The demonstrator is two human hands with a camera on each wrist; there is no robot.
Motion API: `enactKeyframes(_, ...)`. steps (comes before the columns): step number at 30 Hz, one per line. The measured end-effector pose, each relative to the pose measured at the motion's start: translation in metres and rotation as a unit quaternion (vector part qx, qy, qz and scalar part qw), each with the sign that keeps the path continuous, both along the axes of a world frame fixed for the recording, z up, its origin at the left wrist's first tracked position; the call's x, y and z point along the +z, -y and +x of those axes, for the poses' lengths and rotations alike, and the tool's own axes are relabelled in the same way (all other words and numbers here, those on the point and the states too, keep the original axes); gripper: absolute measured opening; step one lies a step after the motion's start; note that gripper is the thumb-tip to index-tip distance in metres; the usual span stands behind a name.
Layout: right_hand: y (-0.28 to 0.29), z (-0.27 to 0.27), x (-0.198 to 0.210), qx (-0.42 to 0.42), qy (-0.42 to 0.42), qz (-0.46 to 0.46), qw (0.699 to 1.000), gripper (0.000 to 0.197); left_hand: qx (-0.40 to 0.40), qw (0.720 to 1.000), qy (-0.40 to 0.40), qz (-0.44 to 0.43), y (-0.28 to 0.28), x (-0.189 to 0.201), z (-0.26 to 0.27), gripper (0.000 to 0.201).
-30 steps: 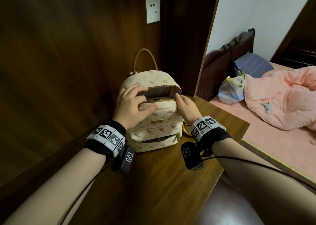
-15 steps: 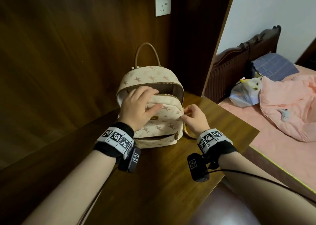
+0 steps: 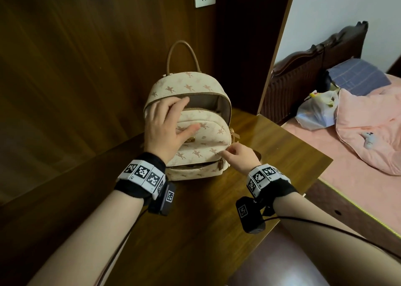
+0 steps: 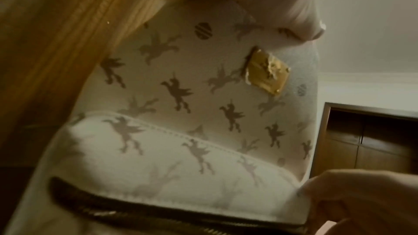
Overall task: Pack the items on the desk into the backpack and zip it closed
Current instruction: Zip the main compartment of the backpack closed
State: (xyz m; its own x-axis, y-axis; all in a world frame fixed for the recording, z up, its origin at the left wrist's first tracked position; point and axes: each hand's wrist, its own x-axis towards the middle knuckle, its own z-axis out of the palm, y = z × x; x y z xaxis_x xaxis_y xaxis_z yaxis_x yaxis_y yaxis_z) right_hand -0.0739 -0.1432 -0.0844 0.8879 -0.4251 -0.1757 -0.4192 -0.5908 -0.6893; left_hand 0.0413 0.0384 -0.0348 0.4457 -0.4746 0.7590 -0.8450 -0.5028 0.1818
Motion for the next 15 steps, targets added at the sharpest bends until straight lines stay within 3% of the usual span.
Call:
enactKeyframes(7,-0.011,-0.008,-0.013,0.008,-0.037,0.004,0.999,0.026,-0.043,0.997,0.013,0.055,-0.026,-0.029,0.008,0.099)
enactKeyframes(12,-0.027,-0.005,-0.023,-0.083,-0.039,0.013,0.996,0.028,-0.044,0.996,-0.022,0.08,-0.044,-0.045,0.016,0.125)
enactKeyframes(15,-0.032,-0.002,-0.025,-0.118,-0.036,0.01,0.992,0.027,-0.05,0.994,-0.02,0.091,-0.05,-0.05,0.019,0.125)
